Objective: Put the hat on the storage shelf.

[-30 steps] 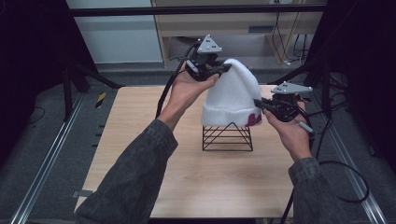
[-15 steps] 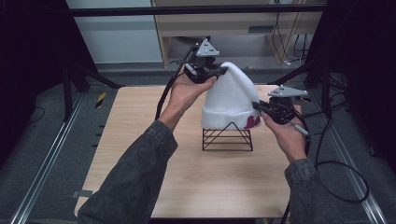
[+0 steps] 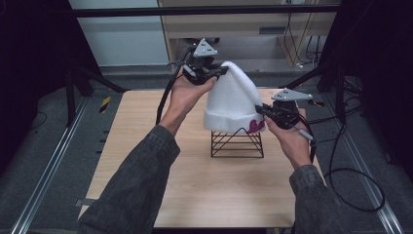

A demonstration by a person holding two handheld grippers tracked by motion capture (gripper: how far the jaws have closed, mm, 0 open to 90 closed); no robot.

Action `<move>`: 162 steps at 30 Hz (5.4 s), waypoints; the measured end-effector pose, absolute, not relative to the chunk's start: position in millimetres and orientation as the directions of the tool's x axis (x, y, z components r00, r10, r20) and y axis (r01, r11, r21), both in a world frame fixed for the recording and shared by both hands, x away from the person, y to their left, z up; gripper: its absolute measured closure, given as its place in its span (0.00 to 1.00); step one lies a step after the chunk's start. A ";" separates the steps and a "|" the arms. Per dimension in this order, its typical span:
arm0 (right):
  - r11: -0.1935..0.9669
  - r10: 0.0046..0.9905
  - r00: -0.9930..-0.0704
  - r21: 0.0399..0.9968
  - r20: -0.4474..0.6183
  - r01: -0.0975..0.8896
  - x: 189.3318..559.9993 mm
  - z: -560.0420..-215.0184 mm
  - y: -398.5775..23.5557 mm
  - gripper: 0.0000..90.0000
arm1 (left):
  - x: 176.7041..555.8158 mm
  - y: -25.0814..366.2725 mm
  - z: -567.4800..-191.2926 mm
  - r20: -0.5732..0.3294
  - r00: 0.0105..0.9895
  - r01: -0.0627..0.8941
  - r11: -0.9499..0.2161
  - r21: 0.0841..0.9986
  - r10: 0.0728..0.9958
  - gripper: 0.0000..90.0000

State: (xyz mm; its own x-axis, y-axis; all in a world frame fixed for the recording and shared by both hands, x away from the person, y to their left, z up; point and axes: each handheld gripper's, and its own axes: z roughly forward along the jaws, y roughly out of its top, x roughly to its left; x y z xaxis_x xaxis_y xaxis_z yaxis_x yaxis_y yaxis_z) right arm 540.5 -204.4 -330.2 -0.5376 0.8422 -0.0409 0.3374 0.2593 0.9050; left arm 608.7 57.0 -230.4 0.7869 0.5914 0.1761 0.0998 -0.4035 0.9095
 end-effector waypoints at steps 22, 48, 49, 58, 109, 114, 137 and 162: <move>0.312 0.831 -0.552 0.878 -0.068 0.362 525.9 -356.7 -212.6 0.92 | 591.1 51.5 -255.5 0.200 0.823 0.089 -0.470 0.878 0.531 0.90; 0.339 0.837 -0.545 0.830 -0.051 0.443 517.5 -402.3 -225.7 0.91 | 575.8 31.9 -292.0 0.191 0.868 0.105 -0.547 0.831 0.458 0.90; 0.339 0.837 -0.545 0.830 -0.051 0.443 517.5 -402.3 -225.7 0.91 | 575.8 31.9 -292.0 0.191 0.868 0.105 -0.547 0.831 0.458 0.90; 0.340 0.839 -0.542 0.816 -0.040 0.467 517.1 -413.7 -227.6 0.91 | 572.1 27.8 -301.6 0.182 0.878 0.110 -0.559 0.822 0.442 0.90; 0.304 0.868 -0.495 0.835 -0.043 0.460 426.9 -406.6 -214.5 0.10 | 516.8 71.7 -302.0 0.113 0.870 0.177 -0.518 0.837 0.480 0.05; 0.329 0.844 -0.535 0.834 -0.049 0.443 419.5 -407.5 -202.9 0.09 | 507.7 78.5 -303.1 0.133 0.874 0.162 -0.538 0.827 0.467 0.05; 0.451 0.743 -0.667 0.776 -0.054 0.441 414.5 -442.0 -151.0 0.19 | 479.8 124.2 -357.4 0.136 0.882 0.201 -0.621 0.758 0.452 0.05; 0.471 0.707 -0.706 0.726 0.028 0.501 435.7 -477.0 -103.0 0.18 | 454.4 220.6 -448.4 0.034 0.808 0.391 -0.578 0.717 0.588 0.05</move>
